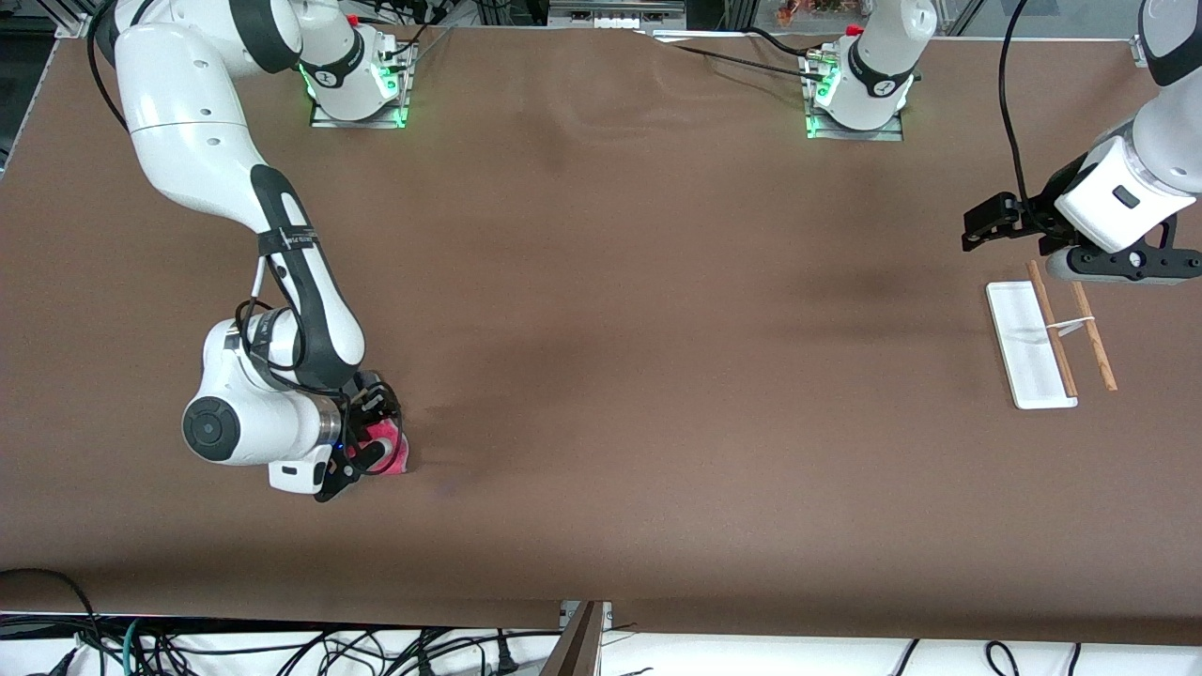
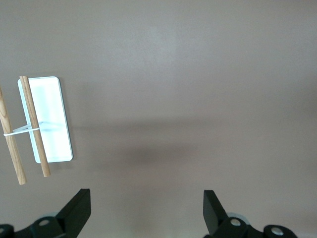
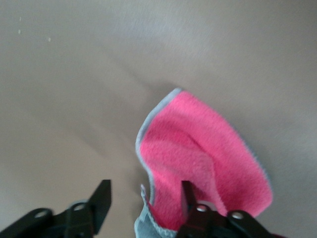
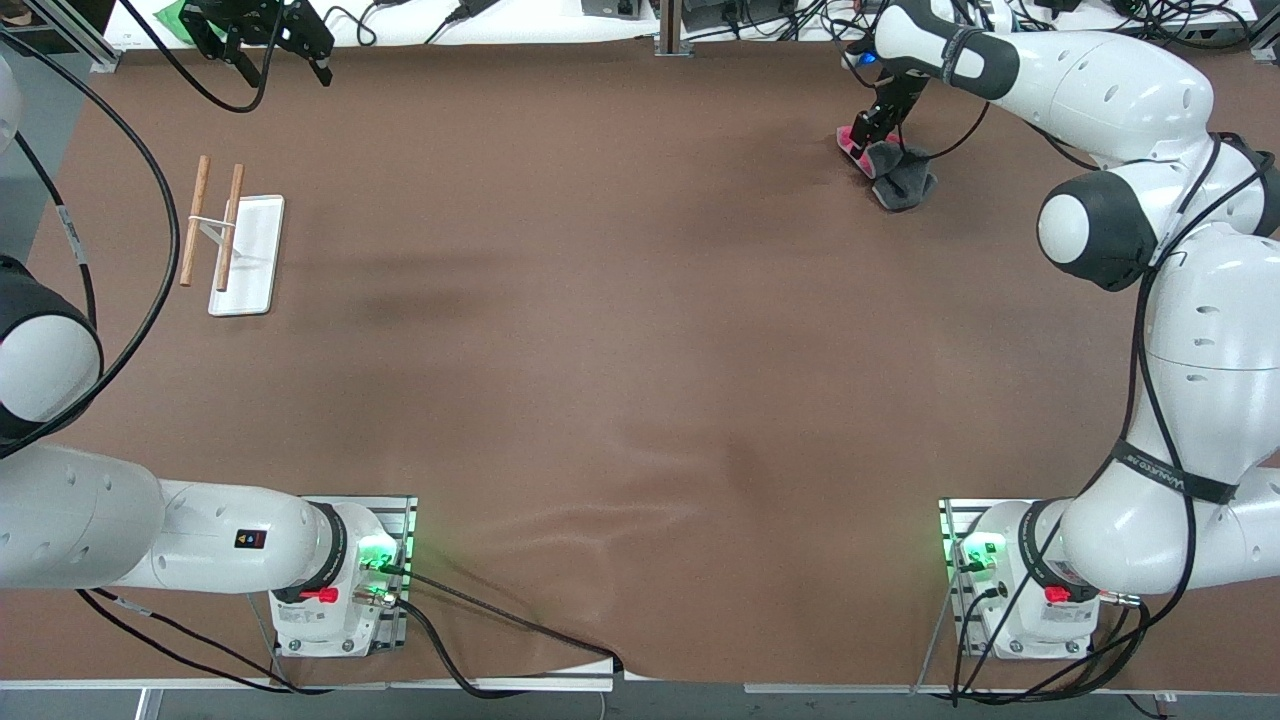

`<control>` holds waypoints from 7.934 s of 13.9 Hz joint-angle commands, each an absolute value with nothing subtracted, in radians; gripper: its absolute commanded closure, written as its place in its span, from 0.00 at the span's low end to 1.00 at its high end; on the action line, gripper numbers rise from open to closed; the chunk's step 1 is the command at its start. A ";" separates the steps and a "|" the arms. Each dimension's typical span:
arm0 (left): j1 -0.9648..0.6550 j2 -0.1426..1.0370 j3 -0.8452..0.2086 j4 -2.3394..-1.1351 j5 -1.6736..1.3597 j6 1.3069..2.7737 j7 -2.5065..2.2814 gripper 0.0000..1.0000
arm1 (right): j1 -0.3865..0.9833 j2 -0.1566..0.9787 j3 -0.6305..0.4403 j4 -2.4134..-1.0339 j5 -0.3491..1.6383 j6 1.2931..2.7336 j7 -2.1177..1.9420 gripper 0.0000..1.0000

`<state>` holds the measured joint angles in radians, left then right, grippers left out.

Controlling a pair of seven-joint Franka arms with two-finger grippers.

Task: Pass towel and hang on rack
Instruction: 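Close the right gripper on the towel's pink corner, then lift the towel with the right gripper while the left gripper moves toward it, then bring the left gripper under the hanging towel beside the right gripper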

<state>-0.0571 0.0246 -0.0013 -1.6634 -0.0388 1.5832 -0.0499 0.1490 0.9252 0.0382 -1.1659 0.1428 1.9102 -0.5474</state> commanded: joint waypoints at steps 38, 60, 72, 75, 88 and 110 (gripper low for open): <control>-0.034 0.054 -0.011 -1.634 -0.185 1.516 -0.020 0.00 | 0.282 0.503 0.104 -0.950 0.300 1.176 0.200 1.00; -0.058 0.396 -0.075 -1.646 -1.098 1.525 1.221 0.05 | 0.607 0.534 0.101 -0.885 0.678 1.990 1.069 1.00; -0.093 0.492 -0.075 -1.634 -1.515 1.571 1.276 0.14 | 0.624 0.543 0.092 -0.885 0.678 2.017 1.069 1.00; -0.127 0.494 -0.074 -1.631 -1.554 1.574 1.278 0.15 | 0.630 0.563 0.092 -0.885 0.678 2.026 1.074 1.00; -0.138 0.555 -0.074 -1.577 -1.542 1.571 1.288 0.37 | 0.653 0.586 0.091 -0.885 0.672 2.086 1.081 1.00; -0.107 0.739 -0.077 -1.508 -1.753 1.353 1.250 0.30 | 0.653 0.583 0.089 -0.885 0.672 2.082 1.085 1.00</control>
<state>-0.0943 0.6905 -0.0783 -1.5604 -1.7118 1.3519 1.2749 0.6434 0.5840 0.1005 -0.9004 0.6597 2.0795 1.0660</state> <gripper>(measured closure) 0.295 0.982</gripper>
